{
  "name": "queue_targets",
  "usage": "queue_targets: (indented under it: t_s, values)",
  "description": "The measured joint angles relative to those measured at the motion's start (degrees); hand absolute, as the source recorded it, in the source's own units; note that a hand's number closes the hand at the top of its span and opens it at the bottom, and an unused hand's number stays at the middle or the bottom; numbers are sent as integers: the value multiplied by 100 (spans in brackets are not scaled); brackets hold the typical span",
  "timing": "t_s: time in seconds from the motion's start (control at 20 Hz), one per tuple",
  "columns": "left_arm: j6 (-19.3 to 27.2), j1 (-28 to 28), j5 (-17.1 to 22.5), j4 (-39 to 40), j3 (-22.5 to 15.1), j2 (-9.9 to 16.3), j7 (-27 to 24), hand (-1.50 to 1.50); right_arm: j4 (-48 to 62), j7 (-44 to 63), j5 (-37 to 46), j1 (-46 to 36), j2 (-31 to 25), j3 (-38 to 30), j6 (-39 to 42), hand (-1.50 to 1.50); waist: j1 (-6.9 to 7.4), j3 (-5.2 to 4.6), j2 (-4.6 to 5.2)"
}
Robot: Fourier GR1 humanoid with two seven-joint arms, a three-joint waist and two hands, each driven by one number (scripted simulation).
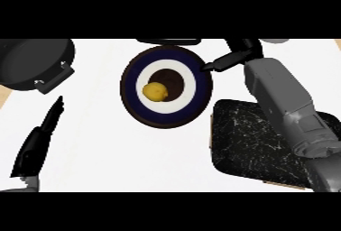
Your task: Pick the lemon from the tray and place it in the plate
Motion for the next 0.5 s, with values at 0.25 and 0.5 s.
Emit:
queue_targets:
  t_s: [0.25, 0.5]
  values:
    - [8, -45, -29, 41, -43, -51, -72, 0, 13, -408, -72, 237, -463, -124, 528, -150, 83, 6, 48]
    - [-22, -135, -19, 13, -65, -68, -45, 0, 19, -663, 4, 389, -846, -105, 789, -150, 170, 13, 92]
